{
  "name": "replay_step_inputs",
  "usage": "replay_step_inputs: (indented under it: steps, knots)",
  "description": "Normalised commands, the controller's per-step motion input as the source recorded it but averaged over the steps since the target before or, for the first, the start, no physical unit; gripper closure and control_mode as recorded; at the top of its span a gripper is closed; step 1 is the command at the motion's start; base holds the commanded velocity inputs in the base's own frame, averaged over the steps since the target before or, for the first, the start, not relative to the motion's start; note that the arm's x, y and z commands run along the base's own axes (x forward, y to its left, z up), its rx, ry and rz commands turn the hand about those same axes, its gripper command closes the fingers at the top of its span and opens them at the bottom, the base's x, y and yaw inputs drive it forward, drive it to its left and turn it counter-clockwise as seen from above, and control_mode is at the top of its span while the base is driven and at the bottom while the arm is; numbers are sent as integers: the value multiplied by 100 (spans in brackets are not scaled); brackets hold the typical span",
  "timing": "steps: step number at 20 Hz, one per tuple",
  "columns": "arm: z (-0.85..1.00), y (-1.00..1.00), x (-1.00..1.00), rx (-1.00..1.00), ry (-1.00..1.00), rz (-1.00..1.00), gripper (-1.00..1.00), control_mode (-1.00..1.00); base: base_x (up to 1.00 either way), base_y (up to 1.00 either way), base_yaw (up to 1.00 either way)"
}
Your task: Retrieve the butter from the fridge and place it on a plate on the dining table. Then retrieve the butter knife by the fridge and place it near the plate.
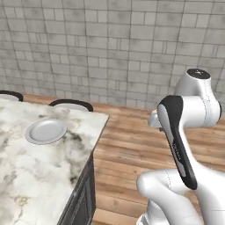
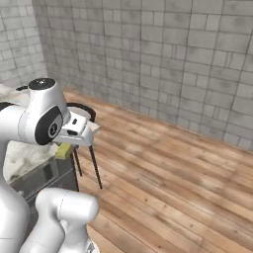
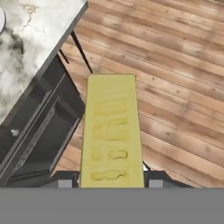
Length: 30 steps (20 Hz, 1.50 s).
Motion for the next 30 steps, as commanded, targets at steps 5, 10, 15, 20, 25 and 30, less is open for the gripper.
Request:
replay_step_inputs:
  steps: [5,10,15,20,25,30]
  knots:
    - [0,0,0,0,0,0,100,100,63,0,67]
    - [0,0,0,0,0,0,100,100,72,-5,59]
    - [0,0,0,0,0,0,100,100,56,-22,69]
    - [0,0,0,0,0,0,100,100,24,-30,78]
    - [0,0,0,0,0,0,100,100,35,-78,59]
    - [0,0,0,0,0,0,100,100,41,-63,18]
